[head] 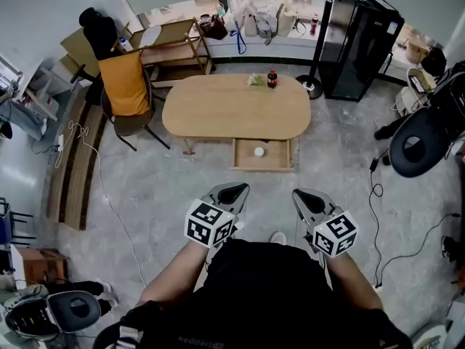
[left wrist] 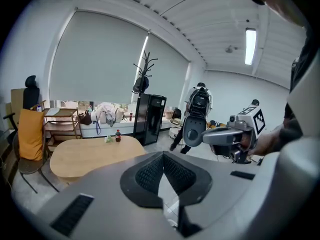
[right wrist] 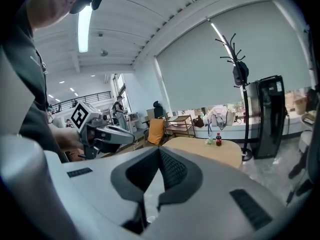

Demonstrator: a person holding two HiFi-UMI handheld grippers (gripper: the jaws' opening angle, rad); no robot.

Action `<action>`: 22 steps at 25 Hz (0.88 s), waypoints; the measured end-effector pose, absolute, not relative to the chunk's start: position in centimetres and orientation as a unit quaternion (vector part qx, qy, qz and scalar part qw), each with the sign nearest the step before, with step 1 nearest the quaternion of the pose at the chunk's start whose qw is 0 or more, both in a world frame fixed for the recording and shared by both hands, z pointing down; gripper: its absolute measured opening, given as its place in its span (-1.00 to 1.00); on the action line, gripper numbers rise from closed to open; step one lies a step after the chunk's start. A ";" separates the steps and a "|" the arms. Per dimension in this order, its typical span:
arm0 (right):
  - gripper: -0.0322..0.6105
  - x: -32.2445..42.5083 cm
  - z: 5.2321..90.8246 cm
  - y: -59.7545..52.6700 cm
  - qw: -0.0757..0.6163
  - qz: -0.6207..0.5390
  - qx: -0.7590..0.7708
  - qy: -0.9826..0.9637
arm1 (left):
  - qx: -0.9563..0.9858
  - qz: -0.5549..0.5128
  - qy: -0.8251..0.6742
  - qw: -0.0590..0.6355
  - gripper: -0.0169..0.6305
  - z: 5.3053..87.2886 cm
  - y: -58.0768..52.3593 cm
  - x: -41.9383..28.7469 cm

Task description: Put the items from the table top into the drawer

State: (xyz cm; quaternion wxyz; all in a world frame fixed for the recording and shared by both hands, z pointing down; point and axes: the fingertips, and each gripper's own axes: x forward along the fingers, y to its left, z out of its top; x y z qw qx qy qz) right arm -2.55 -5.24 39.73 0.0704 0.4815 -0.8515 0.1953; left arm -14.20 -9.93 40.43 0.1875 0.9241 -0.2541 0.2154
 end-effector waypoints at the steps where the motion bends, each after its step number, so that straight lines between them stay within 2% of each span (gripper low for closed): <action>1: -0.89 -2.9 39.9 -5.3 0.070 0.200 0.486 -0.848 | 0.925 0.218 -0.249 0.185 -0.93 40.3 -10.2 -14.5; 8: -0.89 -6.1 40.6 -7.6 0.066 0.204 0.506 -0.835 | 0.923 0.227 -0.245 0.190 -0.93 41.0 -13.1 -18.2; 22: -0.89 -7.8 40.5 -9.6 0.079 0.196 0.526 -0.824 | 0.934 0.212 -0.224 0.178 -0.93 40.3 -15.4 -19.3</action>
